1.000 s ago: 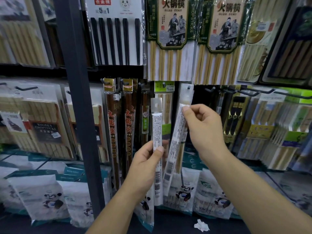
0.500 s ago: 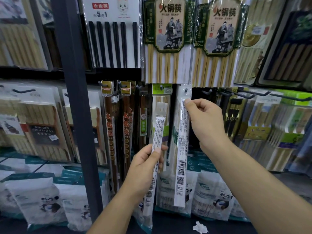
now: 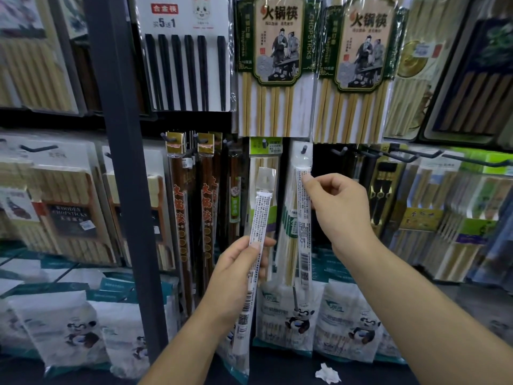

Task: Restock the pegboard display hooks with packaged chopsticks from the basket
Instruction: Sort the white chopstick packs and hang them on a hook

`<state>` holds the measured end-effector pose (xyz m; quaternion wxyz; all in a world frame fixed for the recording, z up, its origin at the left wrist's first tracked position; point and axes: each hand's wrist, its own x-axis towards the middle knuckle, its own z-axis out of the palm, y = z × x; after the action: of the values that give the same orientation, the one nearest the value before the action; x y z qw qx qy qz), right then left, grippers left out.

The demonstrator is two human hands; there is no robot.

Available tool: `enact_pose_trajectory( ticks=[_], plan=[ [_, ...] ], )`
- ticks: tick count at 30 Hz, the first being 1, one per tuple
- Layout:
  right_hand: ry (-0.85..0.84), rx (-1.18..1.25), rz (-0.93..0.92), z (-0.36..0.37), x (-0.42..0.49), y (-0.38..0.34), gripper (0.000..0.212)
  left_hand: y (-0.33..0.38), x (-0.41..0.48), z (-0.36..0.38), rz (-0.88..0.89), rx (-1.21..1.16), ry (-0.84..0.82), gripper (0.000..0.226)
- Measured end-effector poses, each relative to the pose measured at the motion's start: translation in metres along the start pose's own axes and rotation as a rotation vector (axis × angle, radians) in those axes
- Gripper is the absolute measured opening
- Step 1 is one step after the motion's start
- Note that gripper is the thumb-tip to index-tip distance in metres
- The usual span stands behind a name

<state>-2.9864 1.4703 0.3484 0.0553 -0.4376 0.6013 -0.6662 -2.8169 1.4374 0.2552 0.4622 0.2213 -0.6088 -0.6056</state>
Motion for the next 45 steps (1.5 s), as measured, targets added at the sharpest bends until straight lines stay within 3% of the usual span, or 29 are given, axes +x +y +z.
enact_pose_trajectory(
  ticks=[5, 11, 15, 20, 25, 32, 45],
  plan=[
    [-0.005, -0.017, -0.078, -0.009, -0.009, -0.004, 0.015, 0.012, 0.007, 0.006, -0.005, -0.024, -0.014, 0.033],
    [-0.220, 0.038, -0.131, -0.006, -0.013, -0.020, 0.015, 0.028, 0.012, 0.032, 0.020, -0.060, -0.074, 0.029],
    [-0.168, 0.074, -0.056, -0.006, 0.001, -0.027, 0.023, 0.040, 0.018, 0.039, 0.037, -0.009, -0.108, 0.028],
    [-0.115, 0.117, 0.033, -0.007, 0.013, -0.027, 0.026, 0.041, 0.033, 0.039, 0.150, 0.171, -0.032, 0.025],
    [-0.125, 0.108, 0.072, -0.005, 0.014, -0.025, 0.026, 0.035, 0.034, 0.038, 0.188, 0.223, -0.056, 0.048],
    [-0.110, 0.129, 0.064, -0.005, 0.016, -0.025, 0.029, 0.036, 0.036, 0.038, 0.180, 0.235, -0.057, 0.023],
    [-0.084, 0.002, -0.023, -0.003, 0.019, -0.012, 0.036, 0.030, 0.040, 0.036, 0.150, 0.332, -0.054, 0.022]
  ],
)
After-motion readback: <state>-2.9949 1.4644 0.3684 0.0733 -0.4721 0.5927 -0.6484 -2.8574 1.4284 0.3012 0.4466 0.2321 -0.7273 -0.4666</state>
